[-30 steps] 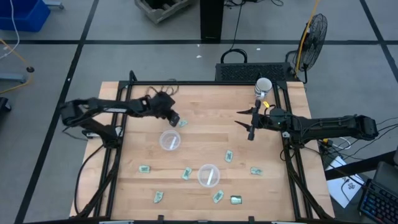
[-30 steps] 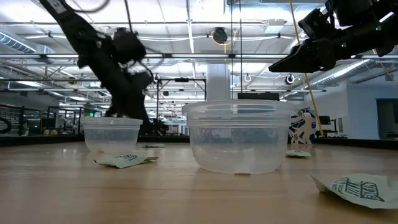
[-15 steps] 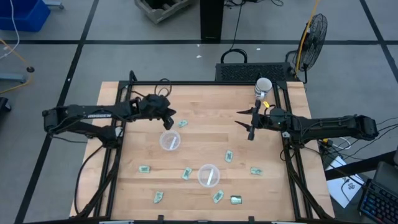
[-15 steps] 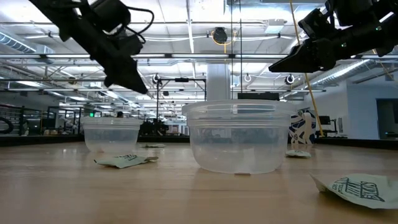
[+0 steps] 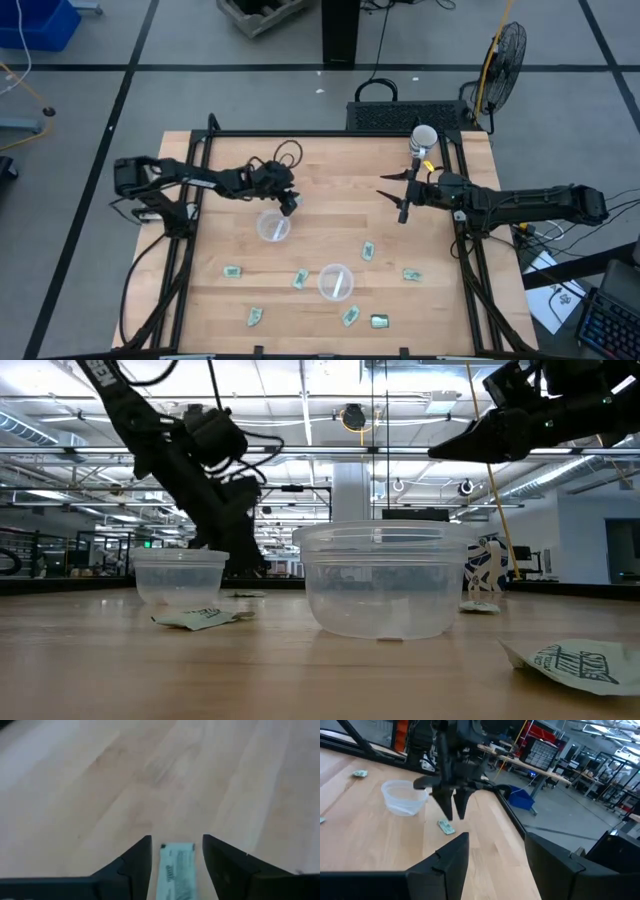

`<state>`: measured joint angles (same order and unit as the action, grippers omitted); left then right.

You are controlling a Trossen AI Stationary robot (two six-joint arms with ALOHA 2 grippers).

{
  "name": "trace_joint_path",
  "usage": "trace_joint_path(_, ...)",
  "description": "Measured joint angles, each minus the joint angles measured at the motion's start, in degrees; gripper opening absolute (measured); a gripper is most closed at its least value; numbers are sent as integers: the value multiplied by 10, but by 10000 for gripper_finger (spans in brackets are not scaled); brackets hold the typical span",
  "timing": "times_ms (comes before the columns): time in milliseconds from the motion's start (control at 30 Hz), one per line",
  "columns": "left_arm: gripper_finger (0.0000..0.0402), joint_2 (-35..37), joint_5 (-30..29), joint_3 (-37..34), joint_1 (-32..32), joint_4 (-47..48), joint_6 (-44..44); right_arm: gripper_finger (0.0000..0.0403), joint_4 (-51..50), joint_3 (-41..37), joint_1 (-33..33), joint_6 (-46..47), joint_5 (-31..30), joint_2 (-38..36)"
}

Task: Pick and place items into bin
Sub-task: Put the white stevia packet into the top transparent bin

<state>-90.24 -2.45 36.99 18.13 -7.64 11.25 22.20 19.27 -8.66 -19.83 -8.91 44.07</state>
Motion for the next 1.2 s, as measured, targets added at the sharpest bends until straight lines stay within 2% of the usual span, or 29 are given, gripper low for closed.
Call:
trace_joint_path(200,156,-51,-6,0,0,-8,-34,185,-2,0,0,-6,0,0)
trace_joint_path(467,130,-65,-12,1,0,-22,-52,185,-2,0,0,-6,0,0)
trace_joint_path(567,103,-65,-22,1,1,-20,-57,185,-2,0,0,-6,0,0)
trace_joint_path(800,12,-61,-28,1,2,-20,-67,185,-2,0,0,-6,0,0)
trace_joint_path(933,19,-26,-29,6,2,-18,-65,185,-2,0,0,-6,0,0)
trace_joint_path(1067,18,50,-29,33,-4,22,-65,185,-6,0,0,-6,0,0)
trace_joint_path(1200,8,139,1,74,-29,141,-56,185,-11,0,0,-5,0,0)
